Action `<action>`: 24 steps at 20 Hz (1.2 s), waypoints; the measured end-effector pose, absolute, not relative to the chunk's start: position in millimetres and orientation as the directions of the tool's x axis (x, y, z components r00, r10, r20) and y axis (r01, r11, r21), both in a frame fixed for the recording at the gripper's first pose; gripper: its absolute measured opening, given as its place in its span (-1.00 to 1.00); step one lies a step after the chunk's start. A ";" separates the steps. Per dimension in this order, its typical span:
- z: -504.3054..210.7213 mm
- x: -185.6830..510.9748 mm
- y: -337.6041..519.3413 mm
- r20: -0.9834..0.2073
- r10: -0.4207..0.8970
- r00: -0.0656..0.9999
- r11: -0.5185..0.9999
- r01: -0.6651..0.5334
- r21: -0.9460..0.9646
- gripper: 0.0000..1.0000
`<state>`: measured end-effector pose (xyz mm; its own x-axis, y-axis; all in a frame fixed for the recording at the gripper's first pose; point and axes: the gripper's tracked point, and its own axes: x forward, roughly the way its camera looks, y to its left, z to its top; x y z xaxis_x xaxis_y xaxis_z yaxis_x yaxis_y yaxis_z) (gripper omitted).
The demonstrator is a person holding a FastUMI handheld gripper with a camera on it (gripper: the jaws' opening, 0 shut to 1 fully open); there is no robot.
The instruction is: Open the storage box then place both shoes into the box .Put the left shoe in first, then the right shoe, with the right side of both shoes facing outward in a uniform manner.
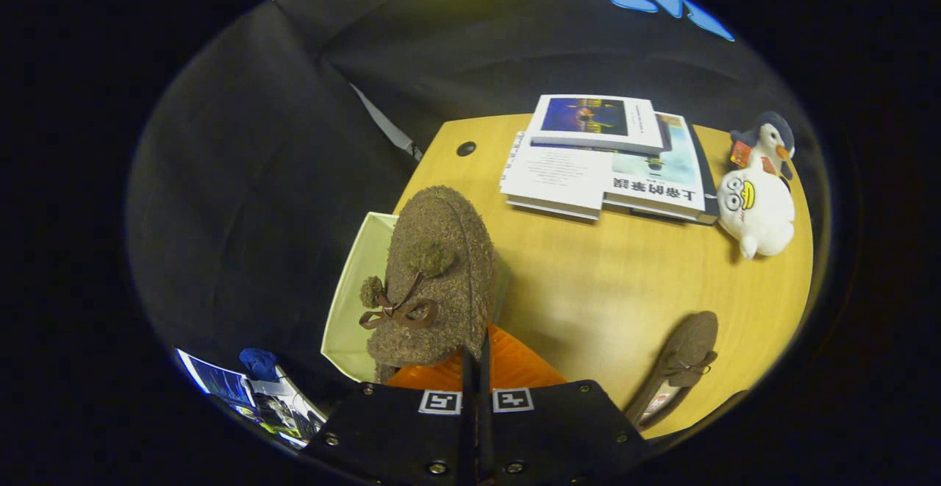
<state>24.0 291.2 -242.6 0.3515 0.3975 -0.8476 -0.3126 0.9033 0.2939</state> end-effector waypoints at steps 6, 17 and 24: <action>-263.6 27.3 367.0 -0.863 0.415 0.289 0.866 -0.416 0.277 -0.97; -331.7 10.6 414.3 -0.921 0.344 0.184 0.857 -0.462 0.228 -0.71; -299.8 14.9 401.3 -0.897 0.374 0.236 0.833 -0.510 0.213 0.94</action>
